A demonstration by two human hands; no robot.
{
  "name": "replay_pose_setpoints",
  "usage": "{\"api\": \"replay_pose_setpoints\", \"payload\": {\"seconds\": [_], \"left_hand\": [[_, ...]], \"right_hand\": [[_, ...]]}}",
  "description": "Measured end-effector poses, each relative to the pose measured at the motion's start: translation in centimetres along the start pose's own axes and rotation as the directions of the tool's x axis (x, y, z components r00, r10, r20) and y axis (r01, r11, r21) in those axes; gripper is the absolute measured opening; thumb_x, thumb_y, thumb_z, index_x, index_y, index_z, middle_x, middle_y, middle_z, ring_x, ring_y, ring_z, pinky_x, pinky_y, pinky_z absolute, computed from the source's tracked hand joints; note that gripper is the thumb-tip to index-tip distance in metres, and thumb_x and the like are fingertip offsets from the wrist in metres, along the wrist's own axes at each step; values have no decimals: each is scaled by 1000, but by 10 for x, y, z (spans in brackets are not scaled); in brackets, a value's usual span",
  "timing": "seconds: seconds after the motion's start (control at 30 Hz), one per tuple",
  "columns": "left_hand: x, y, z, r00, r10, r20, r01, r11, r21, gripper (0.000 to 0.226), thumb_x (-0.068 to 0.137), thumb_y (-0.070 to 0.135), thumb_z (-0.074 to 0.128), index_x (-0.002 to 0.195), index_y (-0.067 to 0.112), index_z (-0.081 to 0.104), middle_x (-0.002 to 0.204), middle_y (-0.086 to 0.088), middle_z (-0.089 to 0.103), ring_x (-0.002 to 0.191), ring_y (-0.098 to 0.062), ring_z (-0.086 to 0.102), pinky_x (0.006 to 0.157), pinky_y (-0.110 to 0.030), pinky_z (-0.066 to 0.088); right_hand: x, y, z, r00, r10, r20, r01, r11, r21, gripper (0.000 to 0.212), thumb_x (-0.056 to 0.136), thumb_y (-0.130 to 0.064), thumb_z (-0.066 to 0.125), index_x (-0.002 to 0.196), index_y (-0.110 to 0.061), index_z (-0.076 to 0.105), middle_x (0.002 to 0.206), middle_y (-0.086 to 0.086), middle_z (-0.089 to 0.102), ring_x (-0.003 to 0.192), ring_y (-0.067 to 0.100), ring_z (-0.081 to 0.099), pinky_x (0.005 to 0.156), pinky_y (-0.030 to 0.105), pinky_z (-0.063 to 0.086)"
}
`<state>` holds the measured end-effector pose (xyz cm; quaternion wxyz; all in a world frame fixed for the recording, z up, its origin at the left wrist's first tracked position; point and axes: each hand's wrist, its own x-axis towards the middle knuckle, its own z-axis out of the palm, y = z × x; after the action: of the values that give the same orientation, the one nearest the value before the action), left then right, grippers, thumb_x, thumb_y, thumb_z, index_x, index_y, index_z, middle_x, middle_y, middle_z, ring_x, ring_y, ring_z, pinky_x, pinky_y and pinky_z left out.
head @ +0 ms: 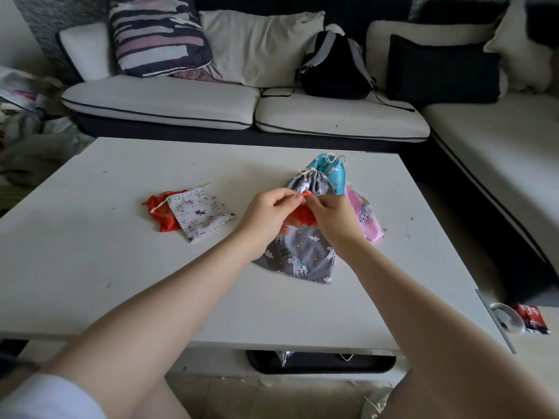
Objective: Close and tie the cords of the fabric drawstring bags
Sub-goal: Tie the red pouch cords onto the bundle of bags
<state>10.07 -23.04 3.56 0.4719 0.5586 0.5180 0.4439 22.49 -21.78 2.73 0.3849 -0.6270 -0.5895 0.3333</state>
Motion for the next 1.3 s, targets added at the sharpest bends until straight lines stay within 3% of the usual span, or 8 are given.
{"api": "replay_pose_setpoints", "payload": {"seconds": [0.27, 0.4, 0.53, 0.63, 0.77, 0.9, 1.03, 1.3], "left_hand": [[11, 3, 13, 999, 35, -35, -36, 999, -17, 20, 92, 24, 55, 83, 13, 69, 75, -11, 67, 60, -14, 63, 55, -19, 52], [9, 0, 11, 998, 1, 67, 3, 999, -50, 20, 94, 20, 50, 82, 21, 66, 76, -1, 67, 66, -8, 63, 60, -17, 51], [6, -2, 8, 989, -2, 151, 40, 968, -247, 18, 94, 7, 48, 95, 13, 64, 74, 3, 67, 63, -1, 64, 63, -14, 51], [5, -3, 4, 980, -31, 199, 108, 914, -391, 21, 95, 6, 43, 87, 10, 61, 68, 4, 68, 64, -5, 65, 66, -20, 56], [8, -2, -2, 978, -84, 191, 172, 846, -505, 24, 96, 5, 39, 78, 7, 55, 70, -4, 64, 64, -13, 64, 65, -26, 58], [14, -4, -2, 988, -134, 72, 150, 929, -338, 30, 91, 2, 41, 63, 7, 50, 64, -9, 58, 58, -20, 60, 69, -34, 55], [15, -8, -2, 994, -114, -3, 112, 987, -117, 35, 86, 0, 43, 54, 12, 49, 52, -3, 56, 47, -17, 56, 79, -47, 53], [10, -5, -9, 990, -76, 118, 47, 973, 227, 30, 88, 4, 41, 60, 10, 52, 63, -13, 55, 67, -27, 55, 84, -55, 52]], "right_hand": [[0, -4, 0, 999, 37, 8, -38, 960, 277, 50, 67, -54, 49, 71, -6, 62, 77, 23, 67, 81, 45, 64, 81, 59, 50], [-3, -10, -5, 999, 41, 19, -45, 939, 341, 27, 63, -51, 54, 64, -25, 60, 65, 5, 60, 72, 34, 60, 80, 60, 50], [-2, -16, -8, 997, 64, 36, -73, 916, 394, 18, 72, -34, 58, 81, -18, 60, 68, 5, 60, 67, 27, 59, 75, 48, 55], [1, -18, -12, 997, 33, 76, -67, 863, 500, 9, 86, -7, 54, 95, -6, 55, 68, 5, 57, 60, 17, 55, 64, 32, 50], [-2, -16, -16, 966, 0, 257, -180, 714, 676, 28, 89, 7, 39, 114, -2, 47, 72, 8, 60, 64, 15, 58, 64, 23, 46], [-5, -12, -12, 987, 25, 159, -108, 838, 535, 36, 91, 7, 35, 124, 2, 47, 70, 6, 54, 62, 11, 52, 65, 18, 44], [-10, -22, -11, 994, -108, -9, 104, 928, 359, 25, 92, 5, 37, 110, -8, 48, 69, 4, 62, 46, -3, 55, 53, 8, 41], [-4, -31, -10, 918, -393, -60, 392, 920, -29, 33, 86, -11, 61, 117, -18, 56, 71, -26, 60, 67, -19, 54, 69, 1, 36]]}}
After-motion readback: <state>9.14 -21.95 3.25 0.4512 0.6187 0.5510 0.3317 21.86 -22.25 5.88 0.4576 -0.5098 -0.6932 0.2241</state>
